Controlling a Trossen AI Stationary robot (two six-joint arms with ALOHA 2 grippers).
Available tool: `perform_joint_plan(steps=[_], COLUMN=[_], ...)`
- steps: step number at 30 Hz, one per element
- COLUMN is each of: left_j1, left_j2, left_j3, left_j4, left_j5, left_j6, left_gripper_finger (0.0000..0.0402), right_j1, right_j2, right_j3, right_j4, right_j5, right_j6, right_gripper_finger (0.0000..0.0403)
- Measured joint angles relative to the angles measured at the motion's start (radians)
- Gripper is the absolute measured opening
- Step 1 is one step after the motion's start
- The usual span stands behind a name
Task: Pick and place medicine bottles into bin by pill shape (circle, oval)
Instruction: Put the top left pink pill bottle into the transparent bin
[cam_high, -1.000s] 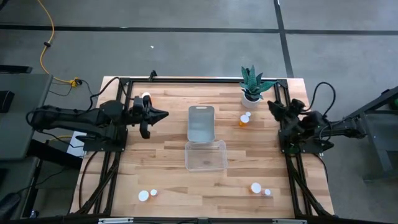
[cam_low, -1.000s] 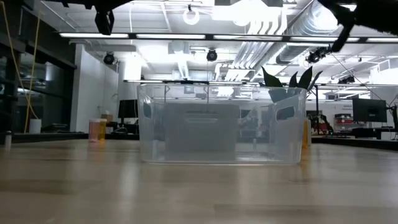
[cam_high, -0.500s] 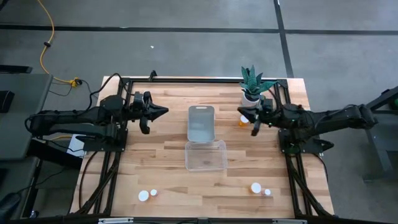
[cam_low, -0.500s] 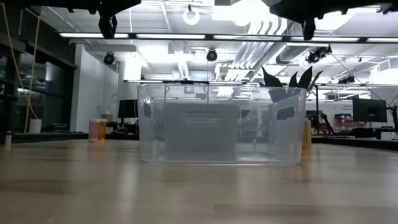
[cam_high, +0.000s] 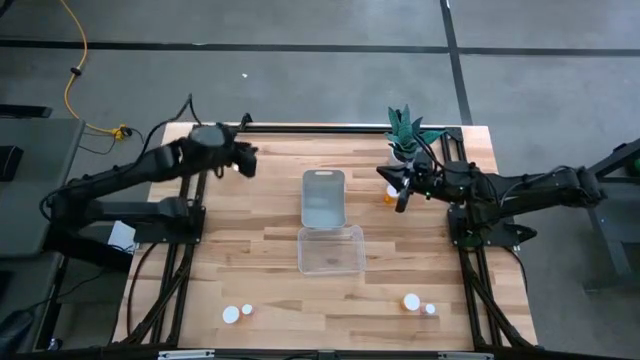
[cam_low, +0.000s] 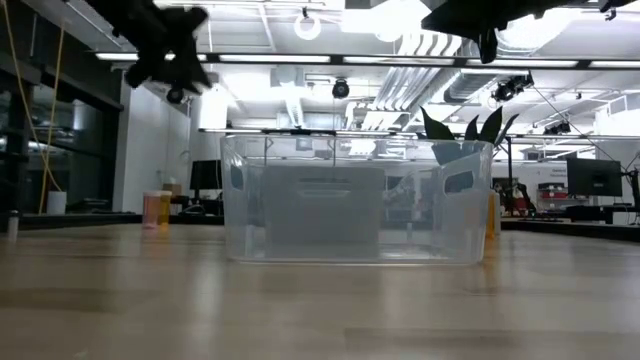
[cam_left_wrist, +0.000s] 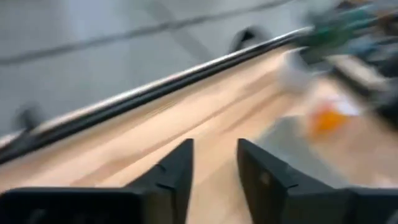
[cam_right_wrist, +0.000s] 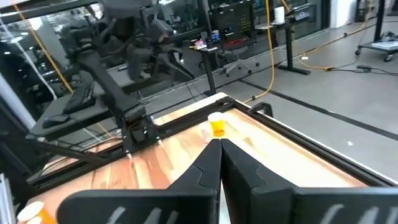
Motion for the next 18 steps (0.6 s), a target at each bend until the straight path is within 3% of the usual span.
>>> perform_joint_plan(steps=[4, 8, 18], left_j1=[0.099, 0.146, 0.148], left_j2=[0.094, 0.164, 0.277], left_j3=[0.044, 0.03, -0.099], left_j4=[-0.248, -0.389, -0.302], left_j5=[-0.03, -0.028, -0.02], left_j6=[-0.12, -0.246, -0.468], left_gripper_finger=[0.0182, 0.0214, 0.0216], right_j1=[-0.018, -0.026, -0.027], right_j2=[0.0, 0.0, 0.0], right_j3=[0.0, 0.0, 0.0], right_j4=[-0.019, -0.036, -0.04], right_j5=[0.0, 0.0, 0.0], right_j6=[0.012, 0.033, 0.034], right_gripper_finger=[0.0001, 0.0001, 0.0001])
